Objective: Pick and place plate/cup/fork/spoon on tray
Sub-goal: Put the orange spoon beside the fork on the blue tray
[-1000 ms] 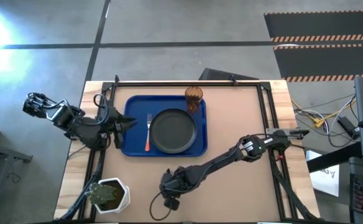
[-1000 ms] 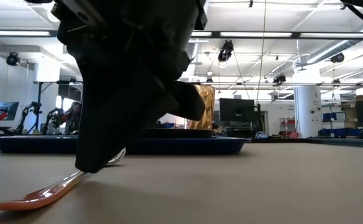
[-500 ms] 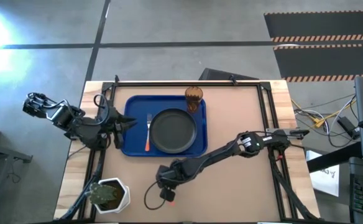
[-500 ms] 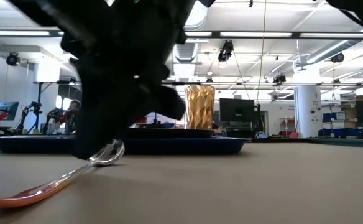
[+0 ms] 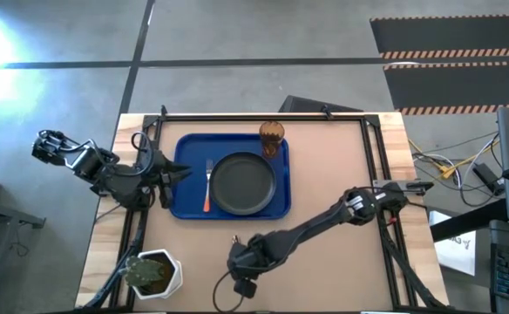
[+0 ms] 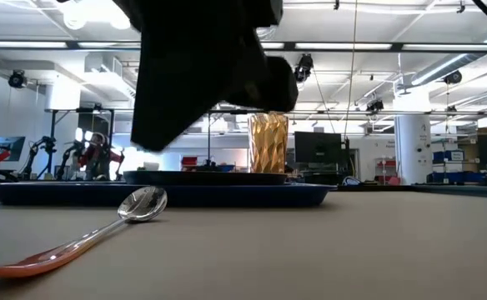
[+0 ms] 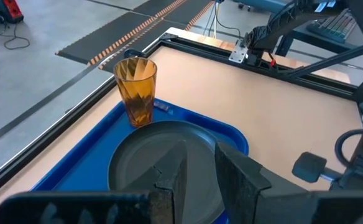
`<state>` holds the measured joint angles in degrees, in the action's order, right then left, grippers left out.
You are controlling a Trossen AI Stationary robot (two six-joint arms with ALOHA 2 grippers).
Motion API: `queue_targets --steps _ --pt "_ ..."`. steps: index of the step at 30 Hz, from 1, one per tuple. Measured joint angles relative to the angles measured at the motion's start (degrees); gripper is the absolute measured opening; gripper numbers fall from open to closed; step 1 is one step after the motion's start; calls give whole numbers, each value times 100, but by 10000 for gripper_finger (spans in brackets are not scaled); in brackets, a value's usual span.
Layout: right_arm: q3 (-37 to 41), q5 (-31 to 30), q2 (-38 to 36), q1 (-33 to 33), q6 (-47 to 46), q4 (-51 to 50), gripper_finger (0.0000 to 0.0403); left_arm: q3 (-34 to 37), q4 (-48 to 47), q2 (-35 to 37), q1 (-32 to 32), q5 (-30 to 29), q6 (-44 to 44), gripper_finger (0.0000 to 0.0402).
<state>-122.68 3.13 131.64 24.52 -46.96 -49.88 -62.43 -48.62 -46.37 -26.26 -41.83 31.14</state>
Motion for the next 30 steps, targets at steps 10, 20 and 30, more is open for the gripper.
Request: queue_targets --steps 10,20,30 --pt "95 147 323 25 99 246 9 2 8 -22 0 20 2 66" --pt "90 310 647 0 478 1215 8 4 7 2 0 20 4 66" --pt "92 285 659 -424 1319 1304 8 7 7 -2 0 79 13 66"
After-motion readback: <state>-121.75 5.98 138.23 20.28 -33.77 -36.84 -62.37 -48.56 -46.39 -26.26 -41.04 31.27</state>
